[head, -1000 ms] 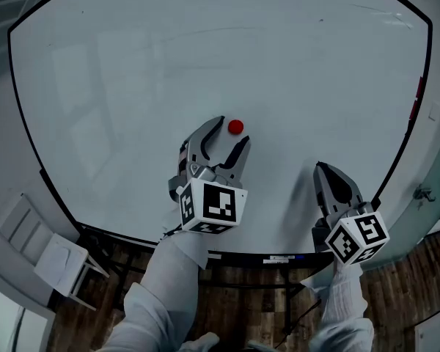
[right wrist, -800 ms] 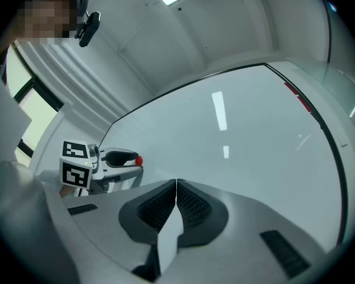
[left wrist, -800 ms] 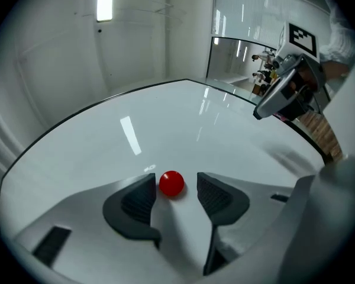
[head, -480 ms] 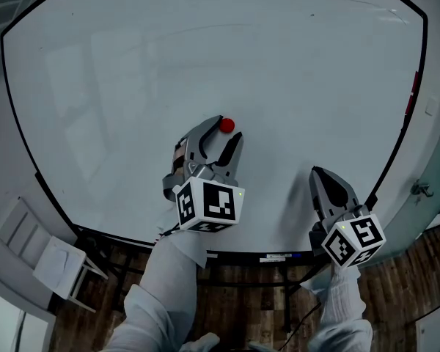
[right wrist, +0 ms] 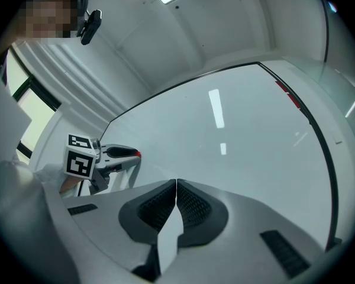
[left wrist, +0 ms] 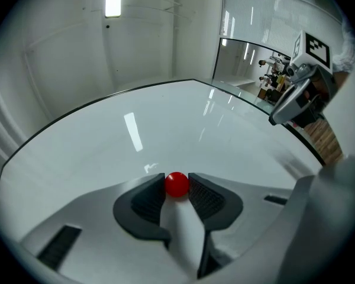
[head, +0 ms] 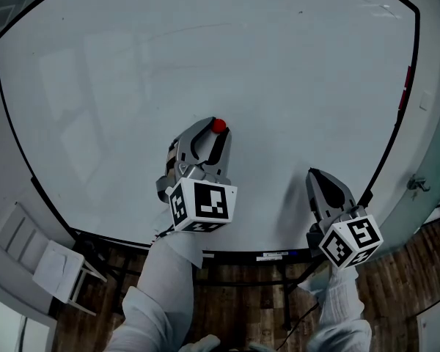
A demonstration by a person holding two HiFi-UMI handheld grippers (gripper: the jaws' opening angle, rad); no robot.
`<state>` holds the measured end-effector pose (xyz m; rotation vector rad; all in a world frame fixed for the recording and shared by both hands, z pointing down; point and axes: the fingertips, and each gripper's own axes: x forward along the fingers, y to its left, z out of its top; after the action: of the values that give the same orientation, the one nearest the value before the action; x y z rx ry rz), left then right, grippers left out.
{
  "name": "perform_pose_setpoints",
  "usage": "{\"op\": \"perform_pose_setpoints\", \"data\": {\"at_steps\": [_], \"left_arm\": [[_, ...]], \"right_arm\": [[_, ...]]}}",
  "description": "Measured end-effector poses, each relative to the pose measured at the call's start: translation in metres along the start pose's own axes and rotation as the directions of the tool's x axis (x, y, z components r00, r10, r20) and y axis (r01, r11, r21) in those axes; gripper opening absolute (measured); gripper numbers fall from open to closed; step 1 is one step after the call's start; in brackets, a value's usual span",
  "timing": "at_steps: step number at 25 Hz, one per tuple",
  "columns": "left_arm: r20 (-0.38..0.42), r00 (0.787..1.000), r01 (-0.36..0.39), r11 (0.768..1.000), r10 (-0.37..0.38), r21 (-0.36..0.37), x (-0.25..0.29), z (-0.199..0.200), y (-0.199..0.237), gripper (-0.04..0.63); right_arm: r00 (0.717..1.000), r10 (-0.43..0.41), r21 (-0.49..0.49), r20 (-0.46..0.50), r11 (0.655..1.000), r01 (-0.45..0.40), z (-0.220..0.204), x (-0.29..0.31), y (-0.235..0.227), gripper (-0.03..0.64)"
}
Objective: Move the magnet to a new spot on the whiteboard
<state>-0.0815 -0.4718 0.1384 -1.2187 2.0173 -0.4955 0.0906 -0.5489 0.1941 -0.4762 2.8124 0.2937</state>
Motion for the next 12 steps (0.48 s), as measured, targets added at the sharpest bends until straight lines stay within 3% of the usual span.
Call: {"op": "perform_pose_setpoints", "data": {"at_steps": [6,12], "left_arm": [[-0.004,1.000,0.004,0.999,-0.004,-0.049,-0.004,0.001,0.004,0.126],[0.023,1.000,-0.003,0.996,0.005,-0.084,-0.029,0.010,0.012,0.126]], "right_arm": [[1.000,-0.004,-0.062,-0.024,0.998,0.003,-0.008,0.000,0.003,0.028],[1.000,-0.018,-0.060,-0.019,0.998,0.017,-0.005,-0.007,0.007,0.028]]}}
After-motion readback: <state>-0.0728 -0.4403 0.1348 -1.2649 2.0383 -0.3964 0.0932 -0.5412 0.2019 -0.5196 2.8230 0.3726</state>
